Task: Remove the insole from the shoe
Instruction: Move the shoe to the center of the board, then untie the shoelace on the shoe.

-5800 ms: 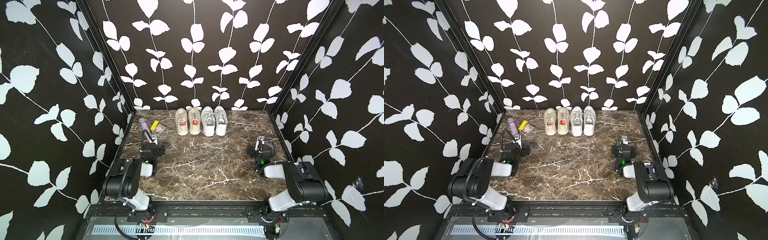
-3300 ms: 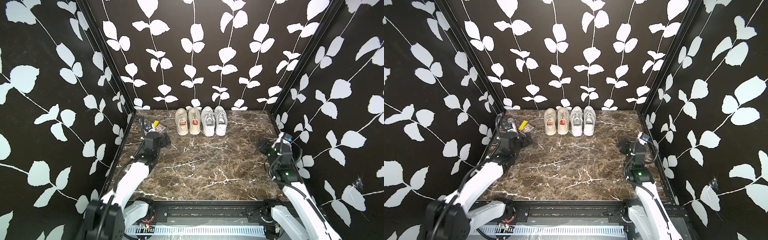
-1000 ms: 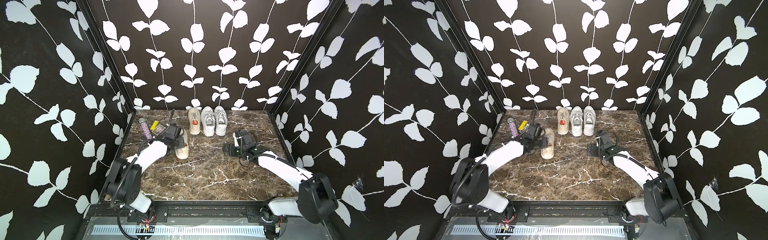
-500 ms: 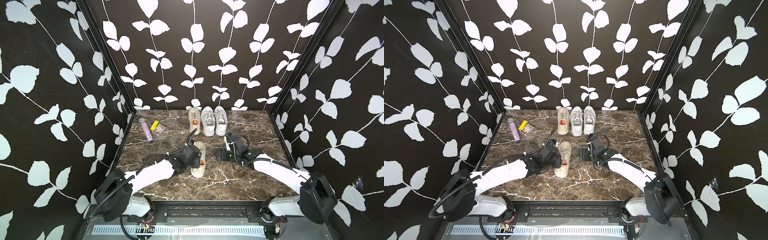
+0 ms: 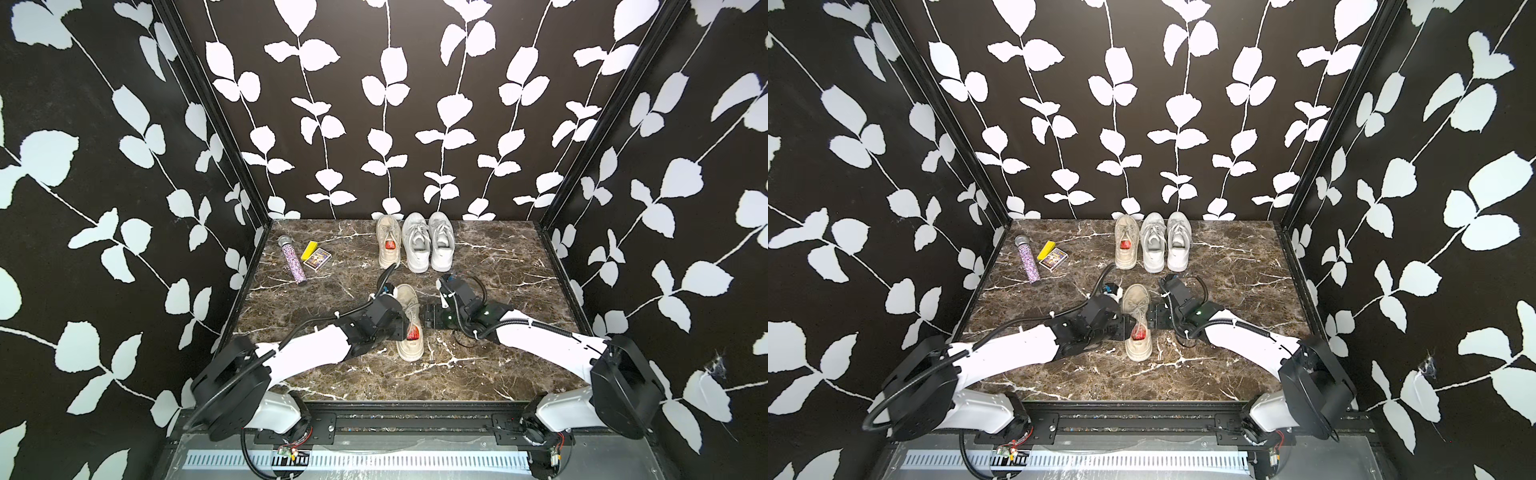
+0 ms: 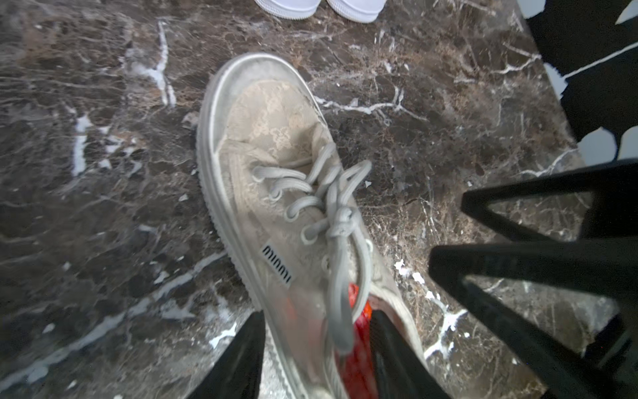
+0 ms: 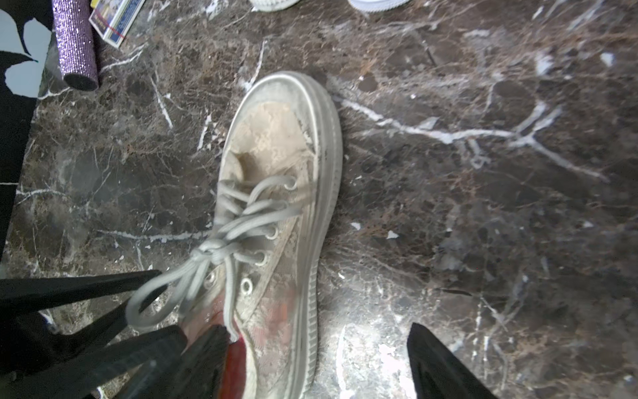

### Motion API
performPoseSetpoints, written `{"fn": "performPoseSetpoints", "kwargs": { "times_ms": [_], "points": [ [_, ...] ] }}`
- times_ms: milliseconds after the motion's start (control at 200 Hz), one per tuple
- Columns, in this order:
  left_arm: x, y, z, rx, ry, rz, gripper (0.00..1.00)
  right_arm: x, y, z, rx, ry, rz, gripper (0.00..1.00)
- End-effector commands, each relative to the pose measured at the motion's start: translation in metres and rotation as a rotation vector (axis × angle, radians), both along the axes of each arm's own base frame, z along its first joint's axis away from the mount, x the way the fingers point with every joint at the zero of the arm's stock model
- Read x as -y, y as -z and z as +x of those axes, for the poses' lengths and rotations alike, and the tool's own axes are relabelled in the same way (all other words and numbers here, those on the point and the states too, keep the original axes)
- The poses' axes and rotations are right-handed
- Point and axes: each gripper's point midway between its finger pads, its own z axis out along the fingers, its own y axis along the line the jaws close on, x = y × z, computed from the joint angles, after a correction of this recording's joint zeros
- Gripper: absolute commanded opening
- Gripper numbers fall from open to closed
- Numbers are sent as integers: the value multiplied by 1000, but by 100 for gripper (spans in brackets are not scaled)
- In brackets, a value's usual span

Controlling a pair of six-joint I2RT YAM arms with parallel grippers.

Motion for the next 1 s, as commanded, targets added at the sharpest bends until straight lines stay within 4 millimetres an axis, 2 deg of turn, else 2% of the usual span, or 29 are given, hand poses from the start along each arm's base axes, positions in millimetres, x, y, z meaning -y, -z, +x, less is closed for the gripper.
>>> {"fn": "performPoseSetpoints", "kwargs": {
  "times_ms": [0,75,170,335,515,720,995],
  "points": [
    [-1,-11,-5,74,63,-13,53,-11,-14,1,42,-41,-9,78],
    [6,-10,-12,103,142,-43,55,-12,-15,-1,50,-47,-14,77],
    [5,0,-14,110,162,-29,58,-17,-18,0,57,-46,5,74],
    [15,7,-17,94,201,-57,57,-30,-20,0,56,-64,30,61],
    [9,17,-15,99,169,-51,58,-46,-15,-2,42,-95,38,47],
    [-3,23,-8,130,127,14,58,-55,-11,-3,34,-104,36,43],
    [0,25,0,143,118,34,49,-57,-7,3,32,-100,1,22]
  ]
}}
